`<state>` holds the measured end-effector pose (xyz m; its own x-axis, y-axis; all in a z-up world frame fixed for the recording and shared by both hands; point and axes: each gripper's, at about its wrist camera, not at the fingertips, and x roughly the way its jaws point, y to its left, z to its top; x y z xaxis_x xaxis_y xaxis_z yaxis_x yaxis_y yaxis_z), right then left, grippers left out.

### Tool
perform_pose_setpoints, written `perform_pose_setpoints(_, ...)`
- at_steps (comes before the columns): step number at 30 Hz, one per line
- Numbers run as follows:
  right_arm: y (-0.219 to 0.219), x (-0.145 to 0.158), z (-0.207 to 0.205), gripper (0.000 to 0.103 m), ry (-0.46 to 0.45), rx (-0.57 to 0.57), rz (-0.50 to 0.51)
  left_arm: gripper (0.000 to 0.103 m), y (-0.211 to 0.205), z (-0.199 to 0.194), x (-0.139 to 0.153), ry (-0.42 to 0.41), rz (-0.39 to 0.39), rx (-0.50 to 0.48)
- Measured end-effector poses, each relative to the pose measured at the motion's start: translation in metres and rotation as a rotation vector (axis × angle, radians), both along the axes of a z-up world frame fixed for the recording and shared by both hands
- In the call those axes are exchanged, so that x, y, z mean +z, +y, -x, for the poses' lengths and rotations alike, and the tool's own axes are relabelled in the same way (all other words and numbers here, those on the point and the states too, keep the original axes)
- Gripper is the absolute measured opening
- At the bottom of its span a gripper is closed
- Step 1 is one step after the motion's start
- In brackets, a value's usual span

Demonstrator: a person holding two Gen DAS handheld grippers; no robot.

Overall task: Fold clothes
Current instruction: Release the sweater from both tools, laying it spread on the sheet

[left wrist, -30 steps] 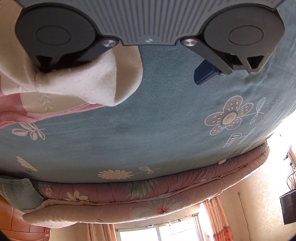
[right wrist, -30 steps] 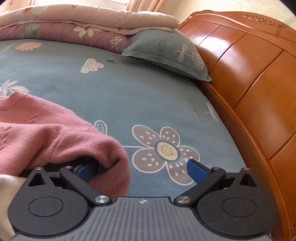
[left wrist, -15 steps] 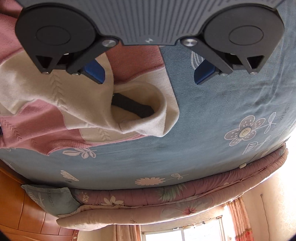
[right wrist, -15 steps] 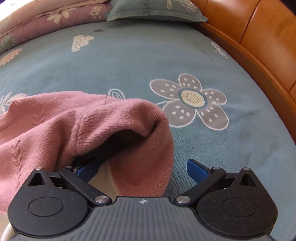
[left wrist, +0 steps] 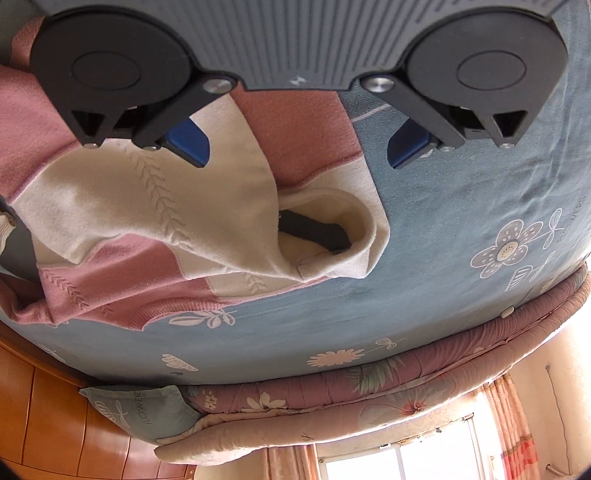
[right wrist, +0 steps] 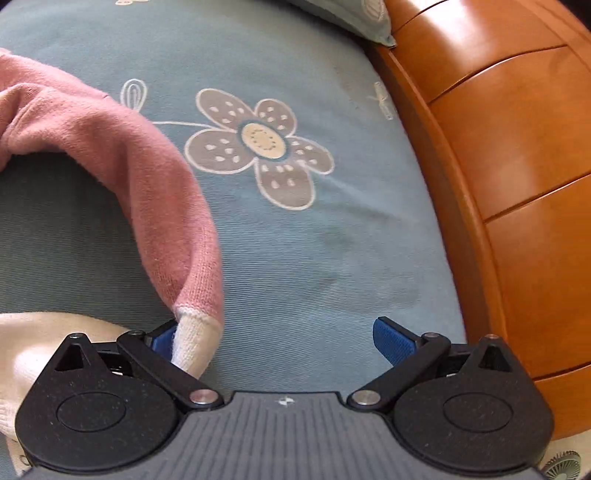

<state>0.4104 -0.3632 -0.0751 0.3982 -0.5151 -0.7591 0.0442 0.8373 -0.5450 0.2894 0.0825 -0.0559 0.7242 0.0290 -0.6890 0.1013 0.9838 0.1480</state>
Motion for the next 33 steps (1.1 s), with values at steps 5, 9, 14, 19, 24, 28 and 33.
perform_pose_setpoints(5,0.005,0.009,0.011,0.103,-0.084,0.024,-0.185,0.102,-0.008,0.001,0.002,-0.004,0.016,-0.01)
perform_pose_setpoints(9,-0.007,-0.011,0.011,0.103,-0.054,-0.06,-0.31,0.102,-0.014,0.005,0.001,0.0,0.026,-0.02)
perform_pose_setpoints(14,-0.03,-0.012,0.019,0.103,-0.016,-0.073,-0.227,0.102,-0.014,0.009,0.0,0.002,0.005,-0.031)
perform_pose_setpoints(19,-0.068,0.0,0.023,0.103,-0.006,-0.086,0.1,0.102,-0.013,0.009,-0.003,0.008,0.02,-0.02)
perform_pose_setpoints(24,-0.104,0.016,0.034,0.103,-0.047,-0.15,0.123,0.102,-0.021,0.01,-0.003,0.008,0.024,-0.044)
perform_pose_setpoints(28,-0.097,0.019,0.05,0.103,-0.098,-0.091,-0.07,0.102,-0.028,0.01,-0.001,0.006,0.029,-0.061)
perform_pose_setpoints(33,-0.062,0.017,0.053,0.103,-0.132,0.015,-0.348,0.102,-0.034,0.009,0.003,0.013,0.044,-0.071)
